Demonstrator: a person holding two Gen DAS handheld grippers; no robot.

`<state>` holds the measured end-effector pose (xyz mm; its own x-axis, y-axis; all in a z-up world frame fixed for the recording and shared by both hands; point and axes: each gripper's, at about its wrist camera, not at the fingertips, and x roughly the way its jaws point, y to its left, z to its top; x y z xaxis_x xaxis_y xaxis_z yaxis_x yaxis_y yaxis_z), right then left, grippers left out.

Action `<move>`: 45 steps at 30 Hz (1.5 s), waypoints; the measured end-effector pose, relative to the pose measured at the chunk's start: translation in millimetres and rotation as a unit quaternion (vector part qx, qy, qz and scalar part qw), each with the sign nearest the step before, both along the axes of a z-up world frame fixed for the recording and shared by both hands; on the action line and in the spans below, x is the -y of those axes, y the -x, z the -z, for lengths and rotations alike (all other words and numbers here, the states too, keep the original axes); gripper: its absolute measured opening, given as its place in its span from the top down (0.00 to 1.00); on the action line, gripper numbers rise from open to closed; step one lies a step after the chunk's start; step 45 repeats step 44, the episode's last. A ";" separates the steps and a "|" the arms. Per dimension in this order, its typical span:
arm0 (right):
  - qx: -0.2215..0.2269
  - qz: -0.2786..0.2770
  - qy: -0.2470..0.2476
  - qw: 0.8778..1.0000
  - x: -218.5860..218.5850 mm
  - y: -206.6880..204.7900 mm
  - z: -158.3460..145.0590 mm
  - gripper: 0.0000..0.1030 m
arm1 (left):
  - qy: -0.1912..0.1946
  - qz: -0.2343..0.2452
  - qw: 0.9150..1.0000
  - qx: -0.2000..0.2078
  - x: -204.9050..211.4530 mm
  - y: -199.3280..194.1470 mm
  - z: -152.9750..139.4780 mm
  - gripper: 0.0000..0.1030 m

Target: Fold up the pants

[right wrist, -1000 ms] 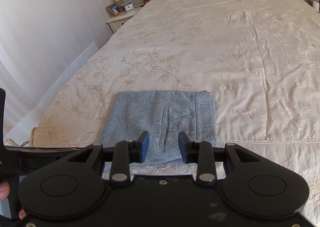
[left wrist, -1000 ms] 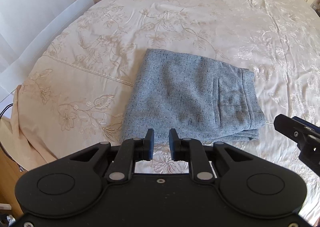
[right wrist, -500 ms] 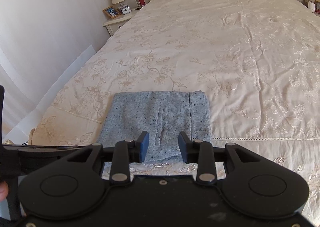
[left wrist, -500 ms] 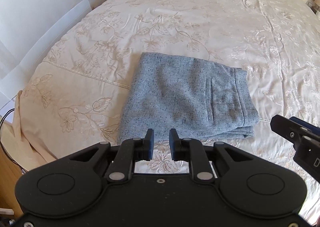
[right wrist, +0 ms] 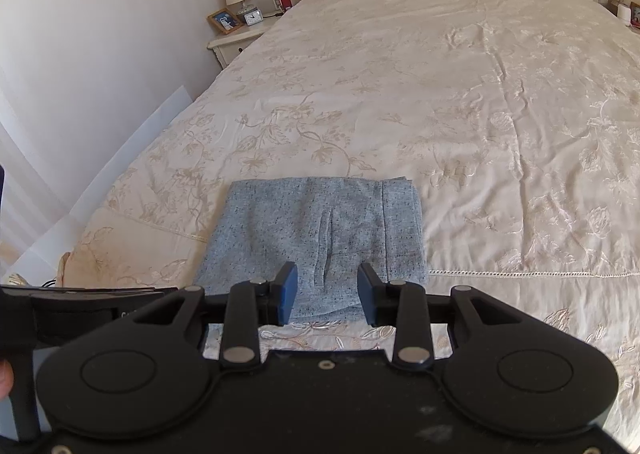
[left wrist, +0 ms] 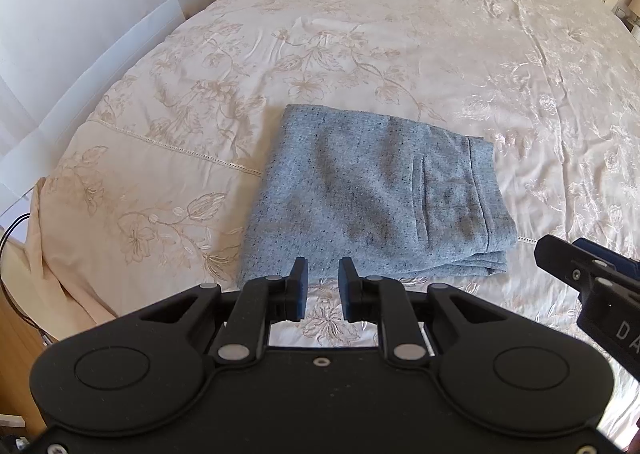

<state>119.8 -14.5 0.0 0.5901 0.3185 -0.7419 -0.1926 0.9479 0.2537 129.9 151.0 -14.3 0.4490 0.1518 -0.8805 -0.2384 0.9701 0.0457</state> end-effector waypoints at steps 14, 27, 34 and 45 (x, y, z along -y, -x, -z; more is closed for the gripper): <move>-0.002 0.000 -0.003 1.000 1.5 1.5 0.1 0.65 | -0.004 -0.004 1.000 -0.001 -1.2 3.4 -0.7 0.75; -0.002 -0.001 -0.005 1.000 3.2 2.9 -0.6 0.65 | -0.011 0.002 1.000 -0.001 6.7 4.7 -1.2 0.75; -0.002 -0.002 -0.006 1.000 5.2 3.2 -0.5 0.65 | -0.010 0.004 1.000 -0.002 8.2 4.8 -1.0 0.75; -0.004 -0.005 -0.009 1.000 12.7 2.7 1.0 0.65 | -0.015 0.006 1.000 -0.001 22.2 6.3 -0.4 0.75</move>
